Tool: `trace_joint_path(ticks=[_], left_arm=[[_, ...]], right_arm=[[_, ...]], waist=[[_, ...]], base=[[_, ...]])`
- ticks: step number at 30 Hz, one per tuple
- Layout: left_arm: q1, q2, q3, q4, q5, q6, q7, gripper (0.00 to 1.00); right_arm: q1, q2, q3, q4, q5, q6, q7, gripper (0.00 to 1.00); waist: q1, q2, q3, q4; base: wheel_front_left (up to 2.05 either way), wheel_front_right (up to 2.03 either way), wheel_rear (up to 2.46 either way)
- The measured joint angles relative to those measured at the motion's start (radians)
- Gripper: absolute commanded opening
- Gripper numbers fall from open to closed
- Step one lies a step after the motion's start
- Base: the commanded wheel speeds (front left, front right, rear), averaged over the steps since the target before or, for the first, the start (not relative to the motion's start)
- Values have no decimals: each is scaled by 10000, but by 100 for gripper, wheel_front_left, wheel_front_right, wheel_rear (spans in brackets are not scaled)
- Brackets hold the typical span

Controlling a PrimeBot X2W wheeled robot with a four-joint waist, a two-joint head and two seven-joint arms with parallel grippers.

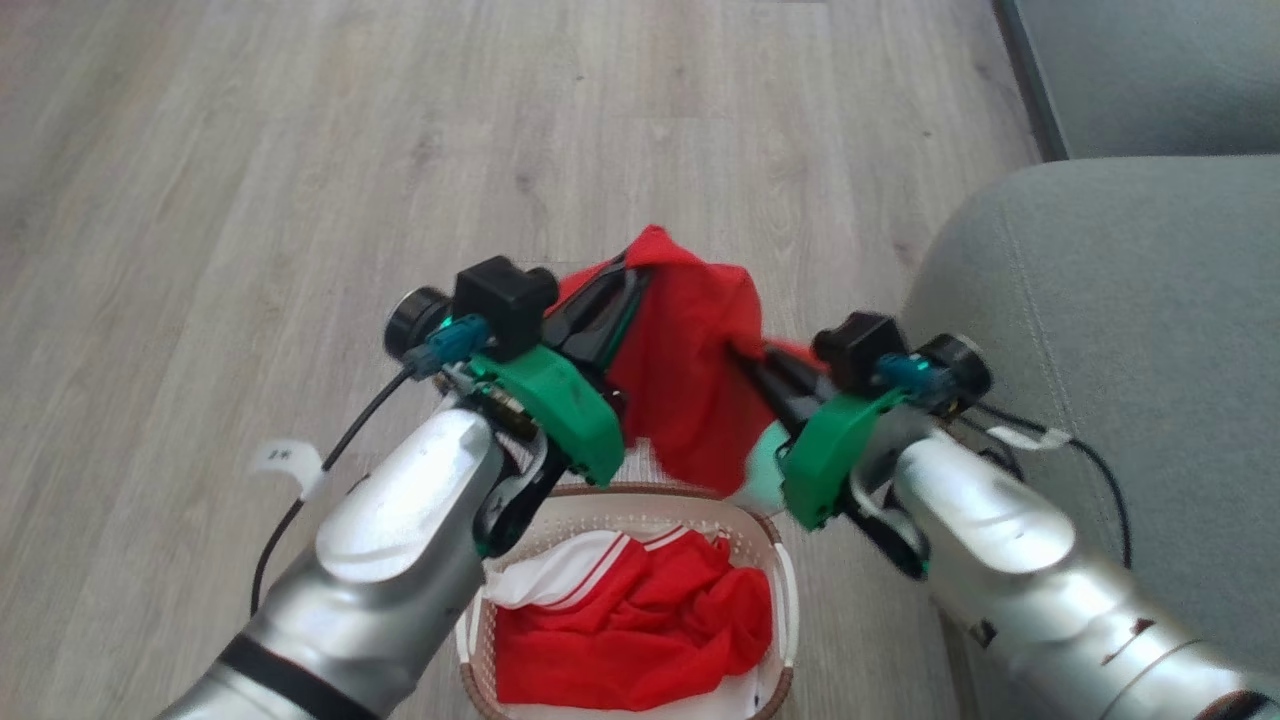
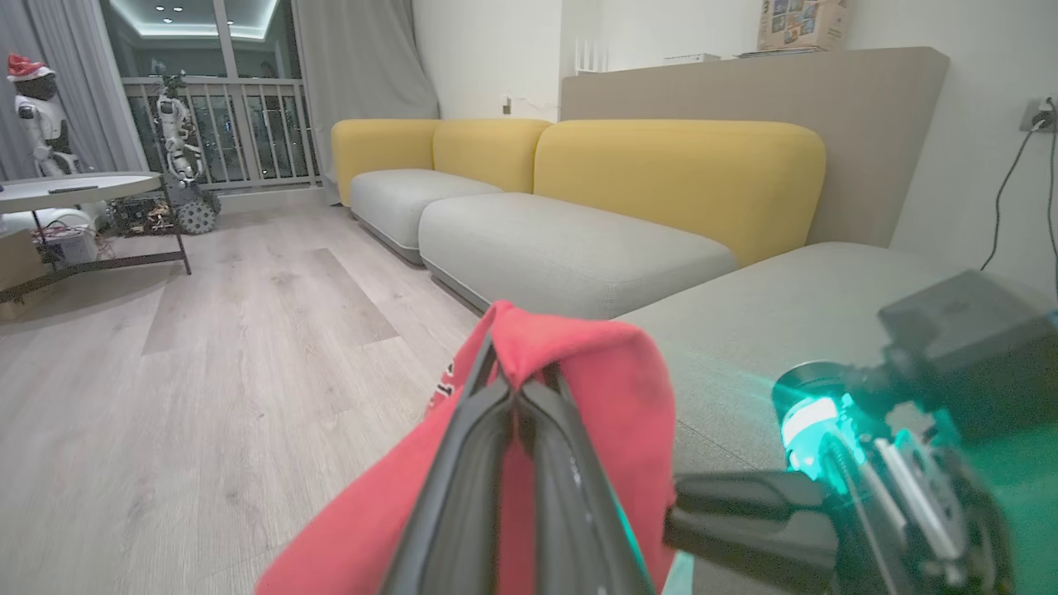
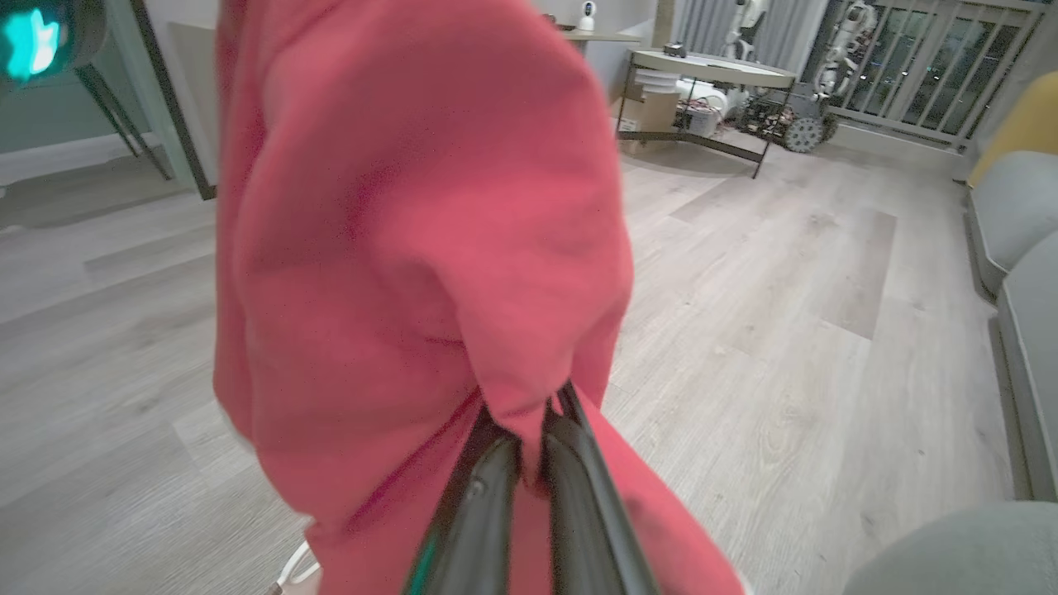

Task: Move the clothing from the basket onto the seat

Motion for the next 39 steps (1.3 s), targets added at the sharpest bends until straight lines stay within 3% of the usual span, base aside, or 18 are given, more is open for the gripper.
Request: trace_joint_path(ticks=[2,4,5,19,30,39], left_arm=[[132,75,94,128,0,92,-69,49],[283,132,128,268,0,100,-73,90],[361,146,130,305,0,105,-77,100],[985,36,136,493,2,268,-332,100],[1111,-234,349,42,395,274,-339,100],[889,-228,667,-276,1114,270,-347,100]], right_arm=[[0,-105,-384,-61,-6,-2,0,0],[-1,-182,-836,-92,-35,0,2,0],[-3,-221,-1064,-105,-48,-2,0,0],[-159,-920,-3471,-217,-1108,-2,2,0],[-577,-1406,-3824,-203,-1369,-2,2,0],[-1778,-1743,-3933,-182,-1448,0,0,0]], waist=[[0,0,24,-129],[0,0,55,-276],[0,0,71,-353],[0,0,358,-2017],[0,0,869,-3663],[1,0,2091,-4138]], base=[[0,0,0],[0,0,0],[0,0,0],[0,0,0],[0,0,0],[0,0,0]])
